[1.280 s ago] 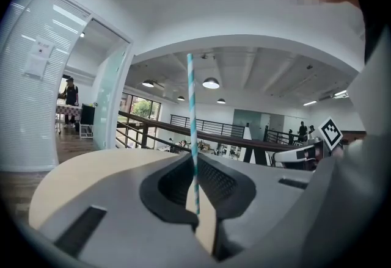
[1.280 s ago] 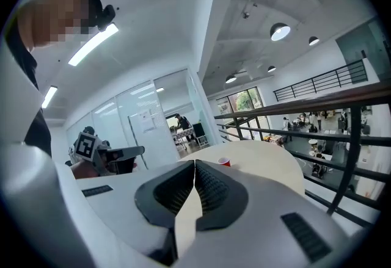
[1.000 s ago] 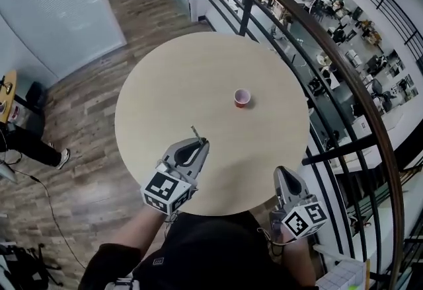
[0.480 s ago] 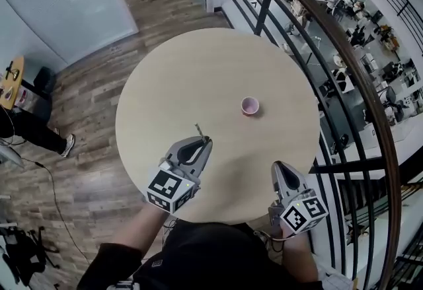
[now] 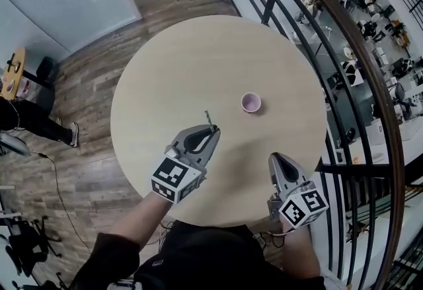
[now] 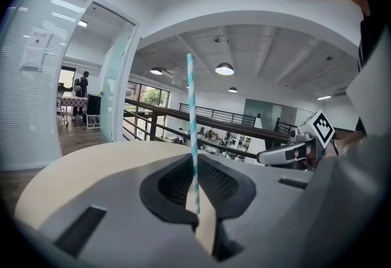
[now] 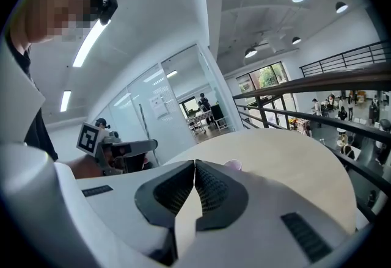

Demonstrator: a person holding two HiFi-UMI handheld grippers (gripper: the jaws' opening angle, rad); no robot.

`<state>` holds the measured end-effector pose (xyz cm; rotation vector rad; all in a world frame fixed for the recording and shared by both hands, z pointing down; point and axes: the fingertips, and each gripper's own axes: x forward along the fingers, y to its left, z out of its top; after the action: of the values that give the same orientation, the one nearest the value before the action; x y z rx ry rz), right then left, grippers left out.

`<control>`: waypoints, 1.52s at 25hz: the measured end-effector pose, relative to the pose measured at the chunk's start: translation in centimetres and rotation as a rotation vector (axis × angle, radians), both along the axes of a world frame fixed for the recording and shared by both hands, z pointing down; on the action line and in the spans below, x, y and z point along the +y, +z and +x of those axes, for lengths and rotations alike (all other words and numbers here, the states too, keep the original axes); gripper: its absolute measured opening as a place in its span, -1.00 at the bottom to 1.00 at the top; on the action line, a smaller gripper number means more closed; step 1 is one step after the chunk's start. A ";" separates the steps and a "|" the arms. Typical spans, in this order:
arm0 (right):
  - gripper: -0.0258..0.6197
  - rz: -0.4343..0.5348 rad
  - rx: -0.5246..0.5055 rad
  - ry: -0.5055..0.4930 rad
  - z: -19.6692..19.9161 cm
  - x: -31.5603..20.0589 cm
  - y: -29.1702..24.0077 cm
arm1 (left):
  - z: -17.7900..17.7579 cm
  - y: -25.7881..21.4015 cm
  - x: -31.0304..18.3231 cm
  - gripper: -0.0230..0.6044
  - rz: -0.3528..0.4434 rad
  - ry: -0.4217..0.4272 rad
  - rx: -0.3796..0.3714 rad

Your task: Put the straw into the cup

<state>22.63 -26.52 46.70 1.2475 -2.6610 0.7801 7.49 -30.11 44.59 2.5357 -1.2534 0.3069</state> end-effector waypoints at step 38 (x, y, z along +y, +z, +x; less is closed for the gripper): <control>-0.85 -0.093 0.014 -0.051 1.3 -8.4 9.5 | 8.5 11.7 -14.9 -0.84 -0.092 0.032 -0.061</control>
<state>23.88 -34.93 56.15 1.1540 -2.6025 0.8733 16.01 -45.06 56.28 2.4880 -1.1930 0.4417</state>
